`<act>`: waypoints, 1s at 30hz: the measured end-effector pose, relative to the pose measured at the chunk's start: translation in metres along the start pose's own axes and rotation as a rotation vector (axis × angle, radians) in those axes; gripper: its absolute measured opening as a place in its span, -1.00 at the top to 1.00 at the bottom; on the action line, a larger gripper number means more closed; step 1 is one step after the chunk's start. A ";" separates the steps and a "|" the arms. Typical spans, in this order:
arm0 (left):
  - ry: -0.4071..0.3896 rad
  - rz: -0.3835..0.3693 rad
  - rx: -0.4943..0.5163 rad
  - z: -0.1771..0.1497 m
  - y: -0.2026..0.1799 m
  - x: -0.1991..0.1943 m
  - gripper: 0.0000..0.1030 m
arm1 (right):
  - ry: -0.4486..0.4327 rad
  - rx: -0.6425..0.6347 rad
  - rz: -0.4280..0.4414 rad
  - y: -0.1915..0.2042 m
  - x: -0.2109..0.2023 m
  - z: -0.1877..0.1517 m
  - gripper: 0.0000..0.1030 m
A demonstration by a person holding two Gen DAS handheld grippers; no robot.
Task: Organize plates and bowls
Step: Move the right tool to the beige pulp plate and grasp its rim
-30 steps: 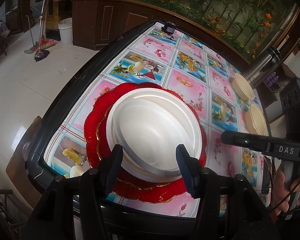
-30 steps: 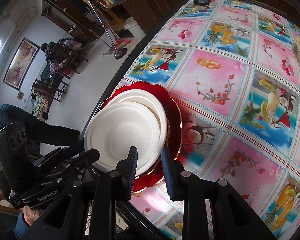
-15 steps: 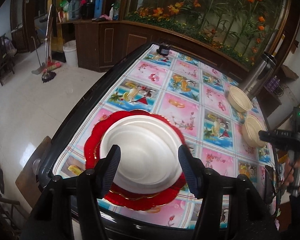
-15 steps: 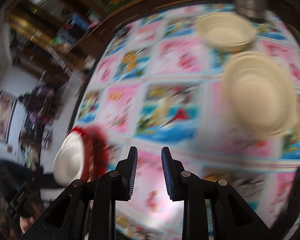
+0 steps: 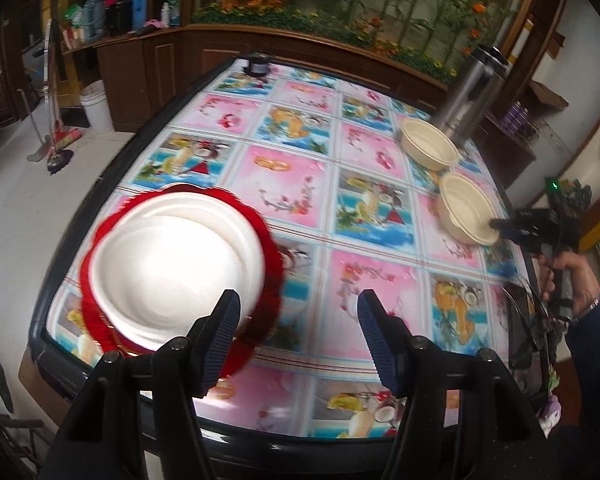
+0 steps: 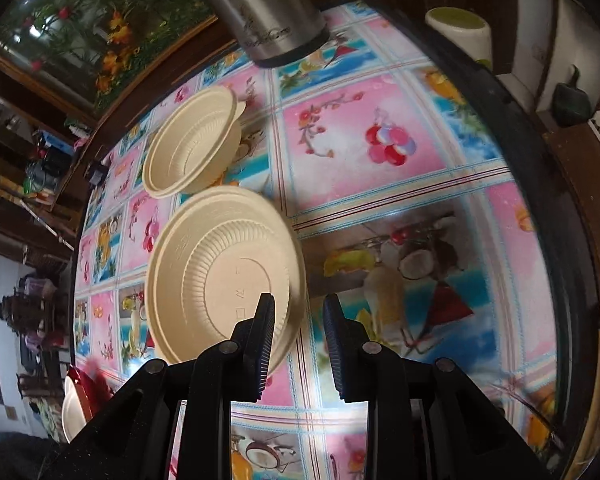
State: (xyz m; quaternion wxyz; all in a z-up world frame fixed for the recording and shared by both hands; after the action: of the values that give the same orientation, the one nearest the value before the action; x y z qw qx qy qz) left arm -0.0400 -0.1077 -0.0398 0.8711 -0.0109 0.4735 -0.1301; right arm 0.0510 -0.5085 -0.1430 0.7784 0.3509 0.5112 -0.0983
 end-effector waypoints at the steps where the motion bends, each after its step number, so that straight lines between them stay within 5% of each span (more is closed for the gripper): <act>1: 0.018 -0.020 0.017 -0.002 -0.010 0.004 -0.17 | 0.017 -0.005 0.014 0.004 0.006 -0.005 0.49; 3: 0.035 -0.036 0.041 -0.005 -0.021 0.009 -0.17 | 0.037 -0.041 0.011 0.010 0.009 -0.016 0.71; 9: 0.095 -0.089 0.099 -0.015 -0.049 0.026 -0.18 | 0.140 -0.174 0.075 0.048 0.012 -0.068 0.76; 17: 0.175 -0.164 0.064 -0.026 -0.059 0.057 -0.18 | 0.316 -0.424 0.163 0.108 0.006 -0.182 0.76; 20: 0.184 -0.163 0.059 -0.026 -0.058 0.064 -0.18 | 0.247 -0.643 0.103 0.126 -0.001 -0.201 0.75; 22: 0.201 -0.162 0.050 -0.029 -0.057 0.071 -0.18 | 0.089 -0.729 -0.010 0.130 -0.010 -0.188 0.75; 24: 0.225 -0.181 0.041 -0.035 -0.059 0.078 -0.18 | -0.004 -0.707 -0.033 0.129 -0.023 -0.172 0.72; 30: 0.250 -0.249 0.081 -0.044 -0.084 0.081 -0.18 | 0.106 -0.497 0.077 0.105 -0.033 -0.164 0.66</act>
State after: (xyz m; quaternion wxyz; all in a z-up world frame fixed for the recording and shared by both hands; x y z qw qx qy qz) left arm -0.0526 -0.2033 -0.1193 0.7824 -0.0182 0.5674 -0.2562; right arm -0.0295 -0.3317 -0.1054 0.8160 0.1725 0.5461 0.0785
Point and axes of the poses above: each gripper's, at about its wrist camera, not at the fingertips, and x roughly the way its jaws point, y to its left, z to its top, the point moved 9 cm from there along x, roughly the way its jaws point, and after that the axes turned 6 degrees about x, right-handed, at the moved point
